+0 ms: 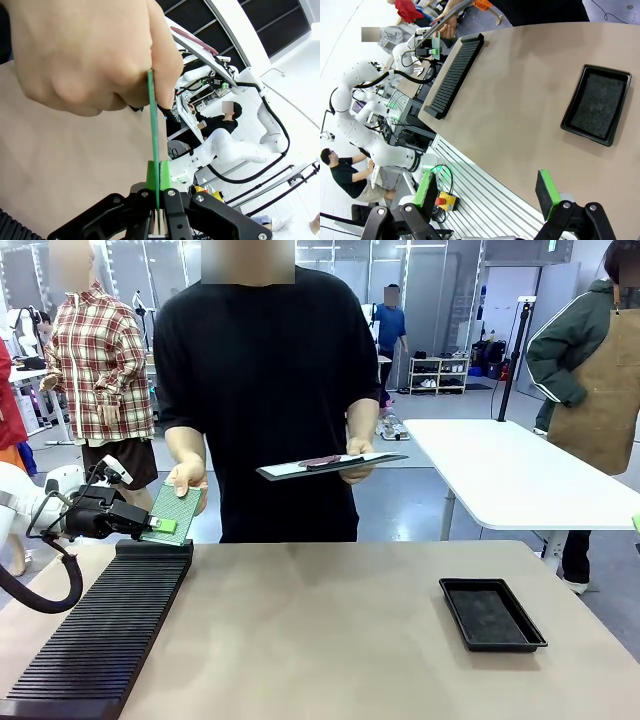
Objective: Inspect the PCB.
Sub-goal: Release the Blank PCB you were holding.
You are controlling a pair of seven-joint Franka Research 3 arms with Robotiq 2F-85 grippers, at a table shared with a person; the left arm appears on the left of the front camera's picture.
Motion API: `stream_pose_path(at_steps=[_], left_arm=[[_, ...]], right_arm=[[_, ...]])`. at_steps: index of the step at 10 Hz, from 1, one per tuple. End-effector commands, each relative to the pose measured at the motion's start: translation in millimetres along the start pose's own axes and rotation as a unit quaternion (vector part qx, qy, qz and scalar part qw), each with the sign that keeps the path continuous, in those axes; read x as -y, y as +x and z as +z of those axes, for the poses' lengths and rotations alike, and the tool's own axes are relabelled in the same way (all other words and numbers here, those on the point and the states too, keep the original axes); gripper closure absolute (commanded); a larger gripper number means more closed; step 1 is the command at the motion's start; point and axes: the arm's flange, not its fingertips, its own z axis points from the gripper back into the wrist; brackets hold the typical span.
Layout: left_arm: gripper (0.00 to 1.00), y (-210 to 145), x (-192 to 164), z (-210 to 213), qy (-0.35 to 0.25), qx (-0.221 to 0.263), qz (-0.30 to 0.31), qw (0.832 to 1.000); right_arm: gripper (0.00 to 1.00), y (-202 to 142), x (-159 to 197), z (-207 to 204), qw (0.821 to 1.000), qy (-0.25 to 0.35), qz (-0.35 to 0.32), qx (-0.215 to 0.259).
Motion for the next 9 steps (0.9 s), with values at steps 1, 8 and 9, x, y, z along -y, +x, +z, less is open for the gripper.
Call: stream_pose_path(at_steps=[1, 8, 9], left_arm=[[0.97, 0.3, 4.9, -0.3, 0.002, 0.000, 0.005, 1.000], [0.03, 6.1, 1.2, 2.3, -0.013, -0.007, -0.002, 1.000], [0.00, 7.1, 2.7, 3.5, -0.014, -0.005, -0.004, 1.000]], right_arm=[[0.00, 0.9, -0.5, 0.5, 1.000, 0.005, 0.009, 0.003], [0.00, 0.9, -0.5, 0.5, 1.000, 0.005, 0.009, 0.003], [0.00, 0.9, -0.5, 0.5, 1.000, 0.005, 0.009, 0.003]])
